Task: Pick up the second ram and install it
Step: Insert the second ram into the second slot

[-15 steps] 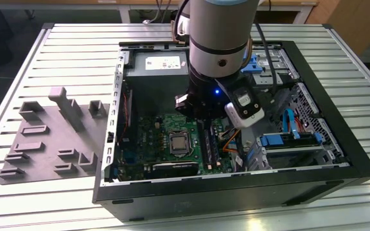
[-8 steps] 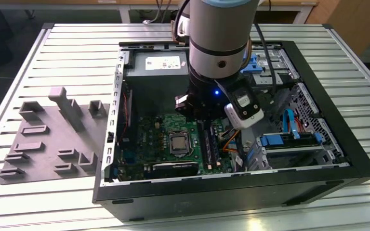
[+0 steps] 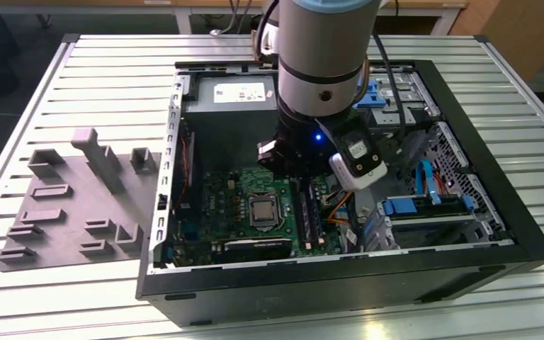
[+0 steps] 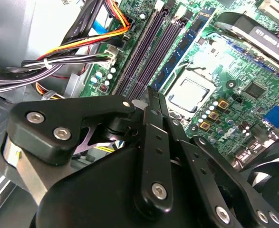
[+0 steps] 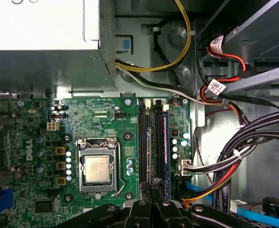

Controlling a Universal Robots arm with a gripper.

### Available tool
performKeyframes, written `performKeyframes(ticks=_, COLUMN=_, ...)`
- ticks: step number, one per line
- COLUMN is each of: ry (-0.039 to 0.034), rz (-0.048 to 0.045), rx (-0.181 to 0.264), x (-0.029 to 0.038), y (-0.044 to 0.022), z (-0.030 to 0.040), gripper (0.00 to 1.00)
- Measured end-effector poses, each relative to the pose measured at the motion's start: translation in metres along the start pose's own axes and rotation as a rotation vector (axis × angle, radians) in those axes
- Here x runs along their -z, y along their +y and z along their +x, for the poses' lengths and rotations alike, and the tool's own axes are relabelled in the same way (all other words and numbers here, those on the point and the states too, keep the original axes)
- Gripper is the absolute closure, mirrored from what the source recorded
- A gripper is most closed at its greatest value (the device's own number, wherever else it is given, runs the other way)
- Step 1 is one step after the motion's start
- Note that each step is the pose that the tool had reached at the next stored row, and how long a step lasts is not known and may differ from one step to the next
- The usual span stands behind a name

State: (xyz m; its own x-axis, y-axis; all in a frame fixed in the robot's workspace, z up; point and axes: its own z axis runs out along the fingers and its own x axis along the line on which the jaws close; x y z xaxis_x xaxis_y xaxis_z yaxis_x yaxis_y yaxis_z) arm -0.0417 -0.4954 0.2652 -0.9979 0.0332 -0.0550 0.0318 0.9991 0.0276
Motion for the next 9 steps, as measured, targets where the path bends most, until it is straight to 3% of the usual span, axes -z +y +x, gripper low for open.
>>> performKeyframes(ticks=9, ry=0.0, rz=0.0003, rx=-0.003, x=-0.0032, y=0.0003, z=0.0002, gripper=0.89)
